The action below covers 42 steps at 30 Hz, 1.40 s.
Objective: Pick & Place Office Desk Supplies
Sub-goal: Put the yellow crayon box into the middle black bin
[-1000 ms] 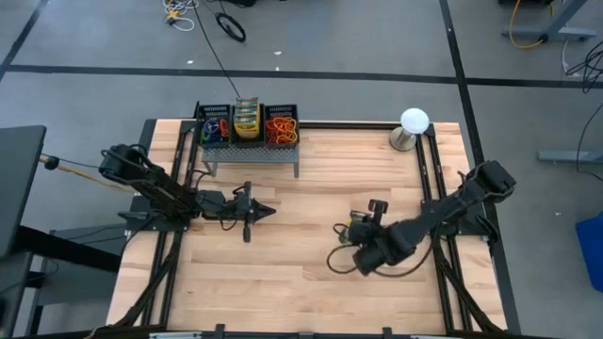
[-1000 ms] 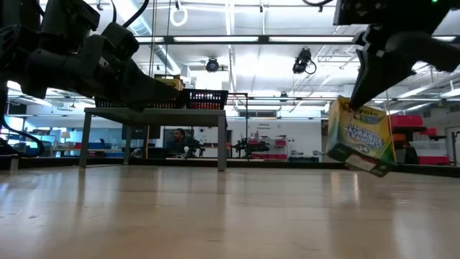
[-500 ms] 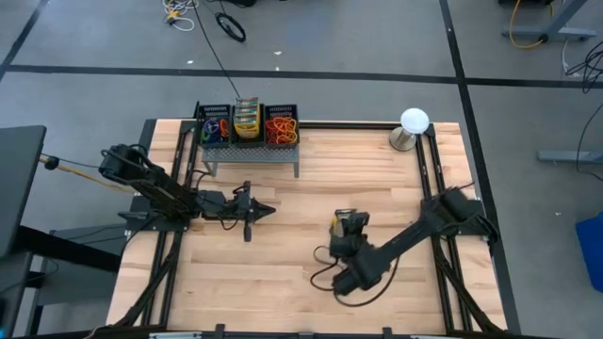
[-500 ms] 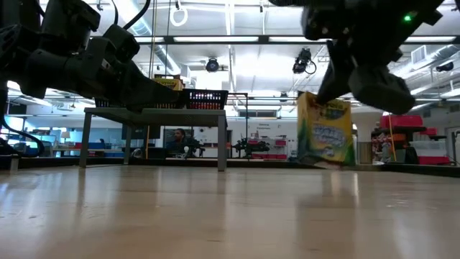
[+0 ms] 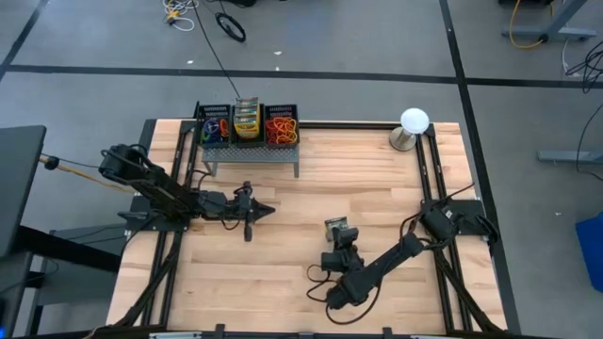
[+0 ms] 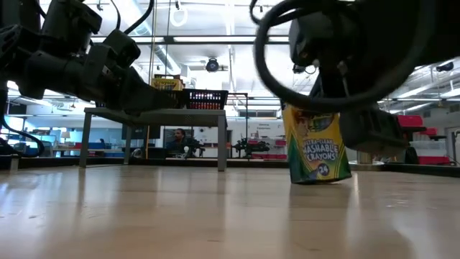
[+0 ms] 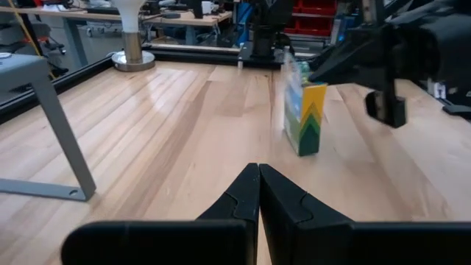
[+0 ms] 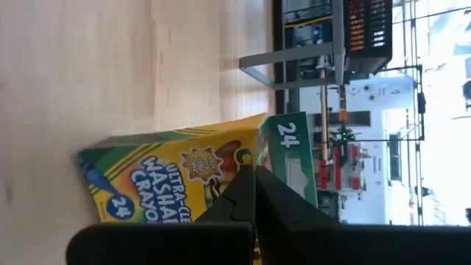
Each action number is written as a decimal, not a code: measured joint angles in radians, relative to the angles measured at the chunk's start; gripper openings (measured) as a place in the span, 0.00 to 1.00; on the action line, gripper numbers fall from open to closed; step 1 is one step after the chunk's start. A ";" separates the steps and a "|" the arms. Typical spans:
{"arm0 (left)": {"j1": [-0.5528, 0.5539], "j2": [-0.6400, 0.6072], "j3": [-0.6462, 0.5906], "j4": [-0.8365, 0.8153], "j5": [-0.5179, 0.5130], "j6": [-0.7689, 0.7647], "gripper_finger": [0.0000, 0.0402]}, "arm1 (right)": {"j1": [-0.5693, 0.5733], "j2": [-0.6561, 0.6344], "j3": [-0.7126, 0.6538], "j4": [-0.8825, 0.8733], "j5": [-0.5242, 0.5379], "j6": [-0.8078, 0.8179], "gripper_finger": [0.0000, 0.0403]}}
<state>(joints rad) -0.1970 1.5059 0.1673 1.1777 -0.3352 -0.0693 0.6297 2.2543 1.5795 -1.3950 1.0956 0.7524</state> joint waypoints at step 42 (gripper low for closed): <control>0.000 0.000 0.000 -0.001 -0.005 -0.013 0.03 | 0.020 -0.003 0.131 -0.004 -0.188 -0.009 0.48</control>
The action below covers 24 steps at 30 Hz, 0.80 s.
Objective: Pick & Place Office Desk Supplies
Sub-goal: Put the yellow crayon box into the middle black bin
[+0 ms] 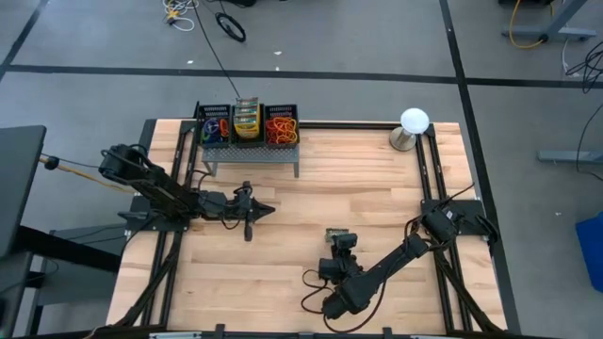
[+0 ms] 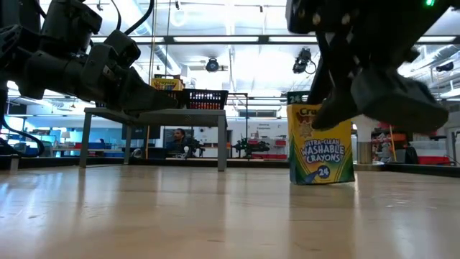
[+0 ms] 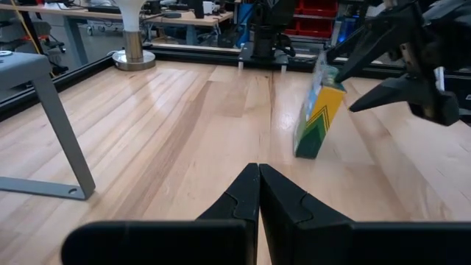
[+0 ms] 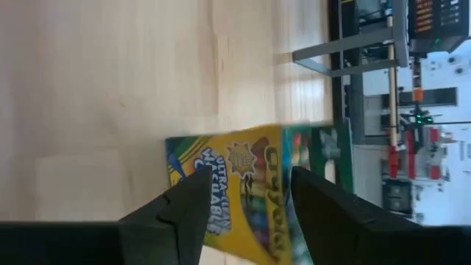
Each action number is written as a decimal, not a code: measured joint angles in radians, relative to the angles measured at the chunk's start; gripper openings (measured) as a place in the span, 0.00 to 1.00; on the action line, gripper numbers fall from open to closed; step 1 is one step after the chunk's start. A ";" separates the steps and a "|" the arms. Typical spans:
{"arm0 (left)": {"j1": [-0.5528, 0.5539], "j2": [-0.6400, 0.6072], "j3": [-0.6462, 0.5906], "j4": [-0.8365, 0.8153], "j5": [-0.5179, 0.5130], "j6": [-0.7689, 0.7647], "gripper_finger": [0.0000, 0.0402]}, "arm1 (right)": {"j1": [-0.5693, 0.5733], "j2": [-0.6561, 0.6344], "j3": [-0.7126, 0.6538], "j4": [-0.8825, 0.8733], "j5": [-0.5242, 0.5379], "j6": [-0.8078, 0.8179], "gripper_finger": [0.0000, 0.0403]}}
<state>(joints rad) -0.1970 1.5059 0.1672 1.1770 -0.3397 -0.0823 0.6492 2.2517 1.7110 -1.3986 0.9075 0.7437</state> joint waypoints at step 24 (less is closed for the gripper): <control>0.000 0.000 0.000 -0.016 0.001 0.000 0.03 | -0.014 -0.066 0.025 -0.014 -0.088 0.084 0.61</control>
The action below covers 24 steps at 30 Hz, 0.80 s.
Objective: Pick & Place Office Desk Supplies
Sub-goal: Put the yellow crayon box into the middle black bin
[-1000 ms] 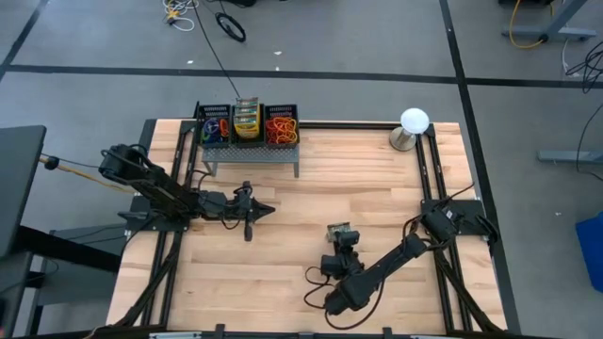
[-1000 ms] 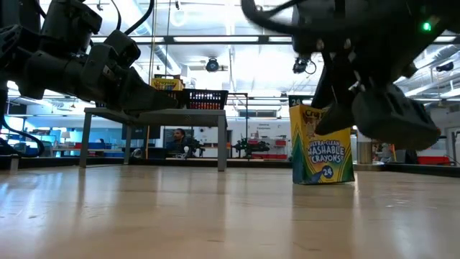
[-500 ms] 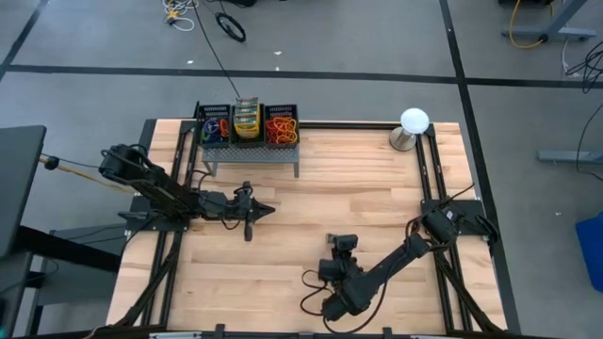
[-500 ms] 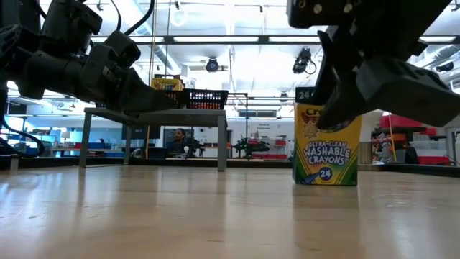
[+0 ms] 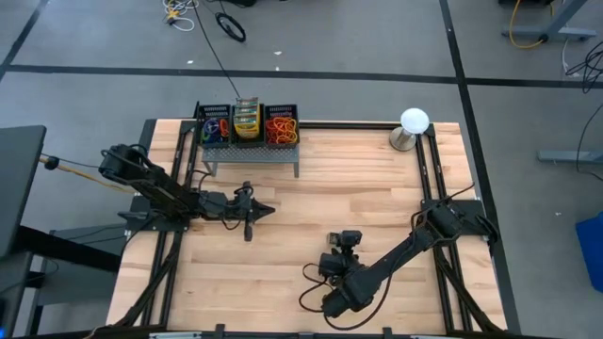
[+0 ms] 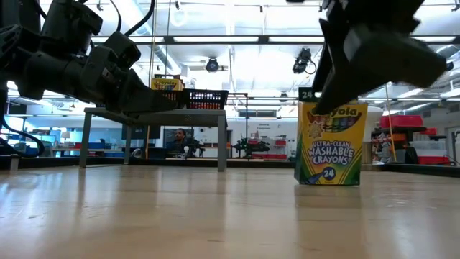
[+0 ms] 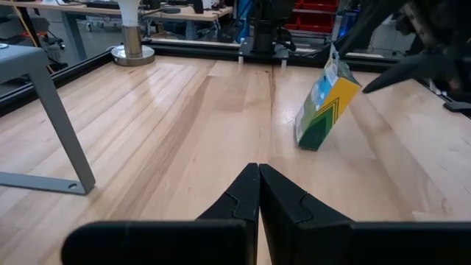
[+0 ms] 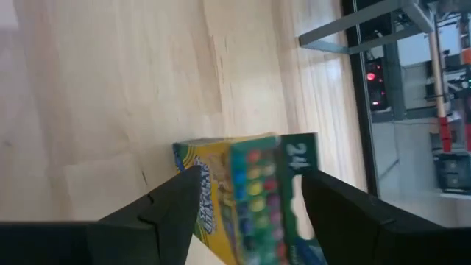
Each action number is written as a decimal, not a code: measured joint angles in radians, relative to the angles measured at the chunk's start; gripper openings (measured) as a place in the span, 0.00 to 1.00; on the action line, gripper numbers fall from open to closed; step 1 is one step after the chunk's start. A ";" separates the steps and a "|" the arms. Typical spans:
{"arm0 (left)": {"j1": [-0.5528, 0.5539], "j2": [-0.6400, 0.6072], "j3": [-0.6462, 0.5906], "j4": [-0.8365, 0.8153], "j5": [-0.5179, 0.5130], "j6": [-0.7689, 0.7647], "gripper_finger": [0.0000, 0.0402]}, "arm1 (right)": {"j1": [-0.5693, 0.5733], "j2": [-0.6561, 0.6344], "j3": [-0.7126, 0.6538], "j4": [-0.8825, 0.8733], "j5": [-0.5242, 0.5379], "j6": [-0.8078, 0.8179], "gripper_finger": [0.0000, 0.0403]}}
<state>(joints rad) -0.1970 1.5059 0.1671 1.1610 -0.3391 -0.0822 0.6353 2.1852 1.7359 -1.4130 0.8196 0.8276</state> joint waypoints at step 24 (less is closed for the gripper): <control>-0.001 0.000 0.000 -0.001 0.005 0.000 0.03 | -0.057 -0.053 -0.028 0.055 -0.252 -0.050 0.38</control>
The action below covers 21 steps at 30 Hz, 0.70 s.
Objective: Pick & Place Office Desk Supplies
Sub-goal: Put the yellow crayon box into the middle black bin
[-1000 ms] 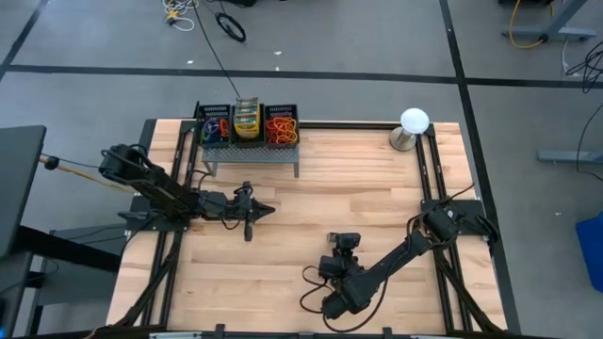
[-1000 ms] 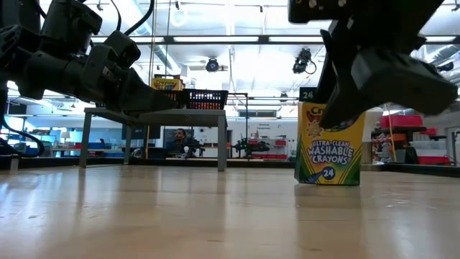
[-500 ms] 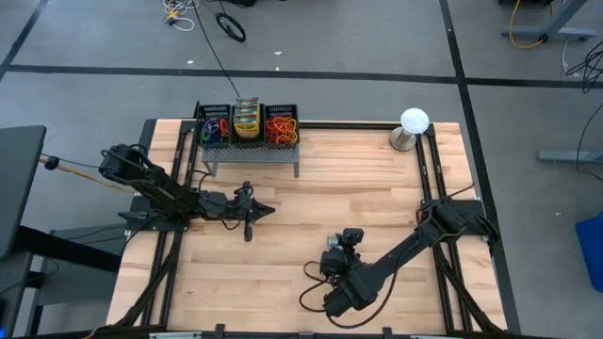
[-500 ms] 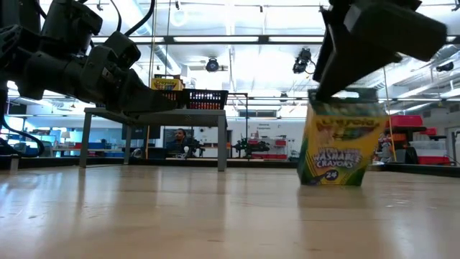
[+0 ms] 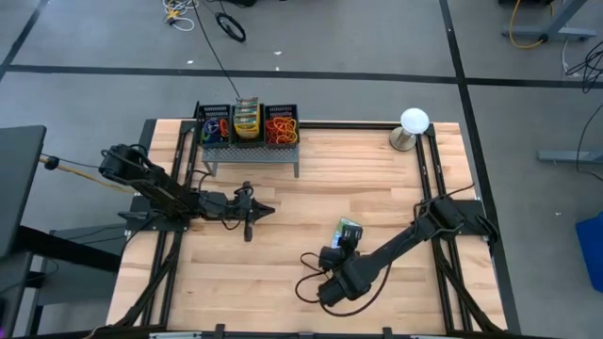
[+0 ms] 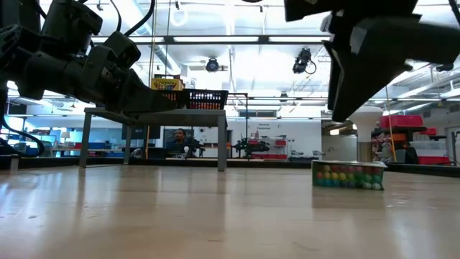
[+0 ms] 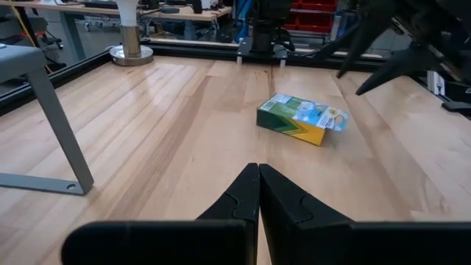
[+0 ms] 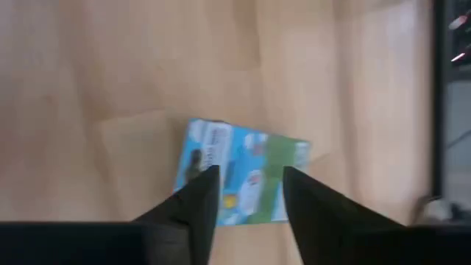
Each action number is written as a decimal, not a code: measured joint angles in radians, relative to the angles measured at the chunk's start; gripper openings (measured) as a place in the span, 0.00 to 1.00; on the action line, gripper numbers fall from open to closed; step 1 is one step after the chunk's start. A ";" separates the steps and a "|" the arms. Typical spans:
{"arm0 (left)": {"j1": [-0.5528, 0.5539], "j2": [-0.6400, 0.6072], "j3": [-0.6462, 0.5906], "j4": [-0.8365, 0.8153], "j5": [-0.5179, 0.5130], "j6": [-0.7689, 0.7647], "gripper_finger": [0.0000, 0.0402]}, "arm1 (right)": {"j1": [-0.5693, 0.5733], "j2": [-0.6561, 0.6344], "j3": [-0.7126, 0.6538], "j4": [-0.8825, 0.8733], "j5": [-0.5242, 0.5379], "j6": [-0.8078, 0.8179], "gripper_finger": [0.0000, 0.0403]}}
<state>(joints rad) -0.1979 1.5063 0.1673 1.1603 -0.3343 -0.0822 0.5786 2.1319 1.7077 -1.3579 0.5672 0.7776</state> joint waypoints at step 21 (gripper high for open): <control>0.000 0.000 0.000 -0.006 0.014 0.002 0.03 | 0.082 0.198 0.000 -0.032 0.069 0.098 0.47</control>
<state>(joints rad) -0.1978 1.5063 0.1673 1.1538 -0.3206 -0.0807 0.6608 2.3301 1.7077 -1.3901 0.6358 0.8756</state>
